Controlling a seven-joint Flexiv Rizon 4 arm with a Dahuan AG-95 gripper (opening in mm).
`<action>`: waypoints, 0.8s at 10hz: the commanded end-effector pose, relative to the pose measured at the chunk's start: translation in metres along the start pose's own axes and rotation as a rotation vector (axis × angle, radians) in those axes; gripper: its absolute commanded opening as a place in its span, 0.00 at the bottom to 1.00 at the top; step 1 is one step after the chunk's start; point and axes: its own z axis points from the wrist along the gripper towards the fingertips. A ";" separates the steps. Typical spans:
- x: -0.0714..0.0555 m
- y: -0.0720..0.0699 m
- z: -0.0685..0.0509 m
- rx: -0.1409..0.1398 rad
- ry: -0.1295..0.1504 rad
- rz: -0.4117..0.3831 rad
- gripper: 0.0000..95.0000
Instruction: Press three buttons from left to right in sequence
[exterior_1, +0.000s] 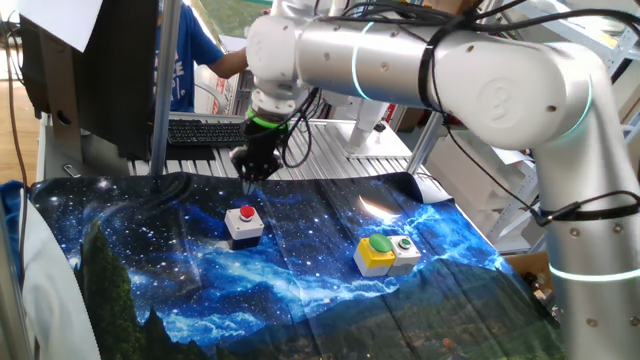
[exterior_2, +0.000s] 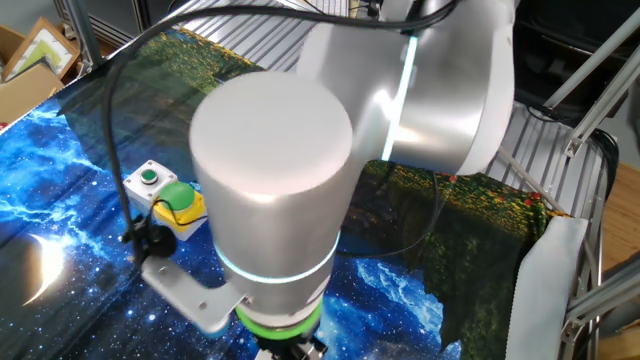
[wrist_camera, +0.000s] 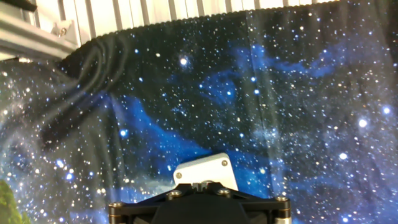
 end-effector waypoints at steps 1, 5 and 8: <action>0.007 -0.001 0.003 0.002 -0.008 0.007 0.00; 0.009 0.001 0.017 -0.004 -0.015 0.020 0.00; 0.008 0.001 0.022 -0.005 -0.024 0.024 0.00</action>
